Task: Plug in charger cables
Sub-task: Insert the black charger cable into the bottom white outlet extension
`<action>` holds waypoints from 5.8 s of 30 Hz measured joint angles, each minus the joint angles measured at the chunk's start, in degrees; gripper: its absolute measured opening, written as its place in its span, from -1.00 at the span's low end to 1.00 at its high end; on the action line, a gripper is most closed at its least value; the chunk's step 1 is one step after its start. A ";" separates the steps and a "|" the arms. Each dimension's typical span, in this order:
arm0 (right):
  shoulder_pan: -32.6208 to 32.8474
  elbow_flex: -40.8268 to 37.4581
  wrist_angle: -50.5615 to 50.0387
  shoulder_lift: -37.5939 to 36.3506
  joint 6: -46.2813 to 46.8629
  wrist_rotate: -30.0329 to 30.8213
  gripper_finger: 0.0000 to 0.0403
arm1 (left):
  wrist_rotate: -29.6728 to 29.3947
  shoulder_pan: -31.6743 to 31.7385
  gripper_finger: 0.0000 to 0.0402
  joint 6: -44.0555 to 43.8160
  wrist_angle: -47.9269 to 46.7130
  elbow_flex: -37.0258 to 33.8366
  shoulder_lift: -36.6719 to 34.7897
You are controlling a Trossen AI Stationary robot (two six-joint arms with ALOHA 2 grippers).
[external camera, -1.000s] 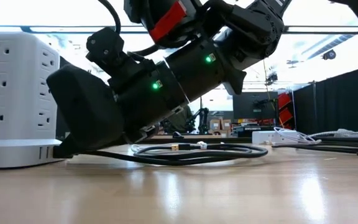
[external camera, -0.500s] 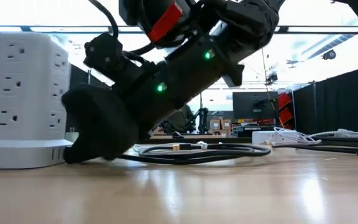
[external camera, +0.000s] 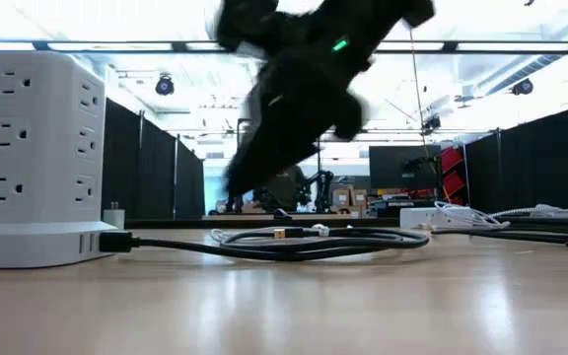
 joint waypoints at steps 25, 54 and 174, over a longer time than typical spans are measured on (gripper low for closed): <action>8.59 -28.75 -32.18 -27.21 25.27 -14.27 0.12 | -29.37 1.55 -0.68 16.89 -8.84 13.64 -4.84; 12.43 -36.95 -23.29 -26.90 31.01 -6.53 -0.91 | -33.70 7.21 -0.68 19.60 -9.25 13.62 -4.82; -3.33 38.43 -14.85 28.00 21.71 -17.13 -0.96 | 6.47 7.74 -0.68 8.91 28.34 -17.83 -3.88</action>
